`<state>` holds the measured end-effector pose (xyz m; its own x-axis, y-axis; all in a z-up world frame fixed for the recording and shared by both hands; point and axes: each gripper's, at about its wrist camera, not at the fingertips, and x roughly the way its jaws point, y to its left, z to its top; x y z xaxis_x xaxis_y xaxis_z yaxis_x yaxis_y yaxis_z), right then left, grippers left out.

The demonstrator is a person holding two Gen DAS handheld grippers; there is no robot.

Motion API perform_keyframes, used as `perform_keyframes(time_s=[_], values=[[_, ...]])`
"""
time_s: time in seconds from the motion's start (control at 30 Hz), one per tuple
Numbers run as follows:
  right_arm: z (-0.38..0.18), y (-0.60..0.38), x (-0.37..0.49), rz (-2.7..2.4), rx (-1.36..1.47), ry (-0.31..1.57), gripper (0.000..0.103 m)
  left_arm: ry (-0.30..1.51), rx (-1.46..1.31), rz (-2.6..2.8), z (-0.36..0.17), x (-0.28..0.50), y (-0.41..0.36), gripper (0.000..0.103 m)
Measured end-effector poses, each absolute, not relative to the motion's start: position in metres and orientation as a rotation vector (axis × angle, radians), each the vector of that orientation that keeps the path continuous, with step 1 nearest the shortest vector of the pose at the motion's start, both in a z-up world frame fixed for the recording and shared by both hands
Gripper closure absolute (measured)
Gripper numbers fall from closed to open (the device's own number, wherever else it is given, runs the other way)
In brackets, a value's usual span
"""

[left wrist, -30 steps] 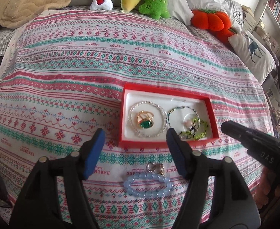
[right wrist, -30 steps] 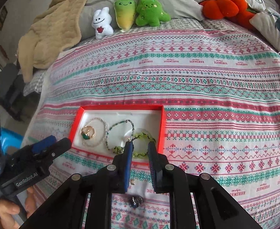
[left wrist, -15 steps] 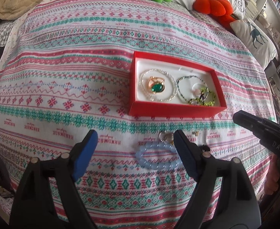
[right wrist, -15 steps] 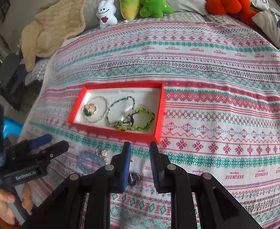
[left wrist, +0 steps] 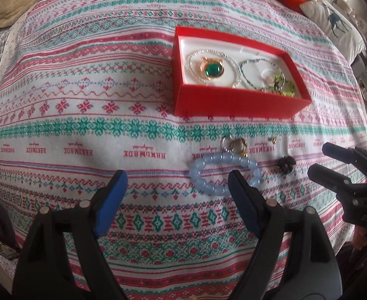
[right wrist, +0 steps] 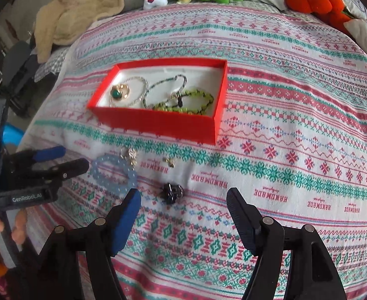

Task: Organize jewelry
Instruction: 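Move both open grippers back to the remaining jewelry, then grasp the pale blue bead bracelet with the left gripper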

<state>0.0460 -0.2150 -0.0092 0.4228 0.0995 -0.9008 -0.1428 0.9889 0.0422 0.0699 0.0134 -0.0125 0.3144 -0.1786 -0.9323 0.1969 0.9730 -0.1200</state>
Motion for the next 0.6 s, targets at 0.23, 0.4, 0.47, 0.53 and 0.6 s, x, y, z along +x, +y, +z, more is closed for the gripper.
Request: perform_keyframes(time_s=[0.23,0.4,0.47,0.53,0.6], values=[[-0.027,-0.218,0.038,0.151,-0.081,1.161,0.031,1.221,0.114,-0.318,-0.028,0.059,0.001,0.020],[-0.037,-0.214,0.035,0.150,-0.119,1.185,0.031,1.186,0.178,-0.359,-0.033,0.058,-0.010,0.020],[-0.039,-0.213,0.035,0.150,-0.130,1.189,0.031,1.175,0.168,-0.381,-0.030,0.059,-0.012,0.020],[-0.039,-0.211,0.034,0.152,-0.138,1.189,0.031,1.166,0.140,-0.401,-0.028,0.060,-0.014,0.020],[-0.039,-0.210,0.035,0.153,-0.144,1.190,0.030,1.158,0.107,-0.412,-0.025,0.062,-0.015,0.020]])
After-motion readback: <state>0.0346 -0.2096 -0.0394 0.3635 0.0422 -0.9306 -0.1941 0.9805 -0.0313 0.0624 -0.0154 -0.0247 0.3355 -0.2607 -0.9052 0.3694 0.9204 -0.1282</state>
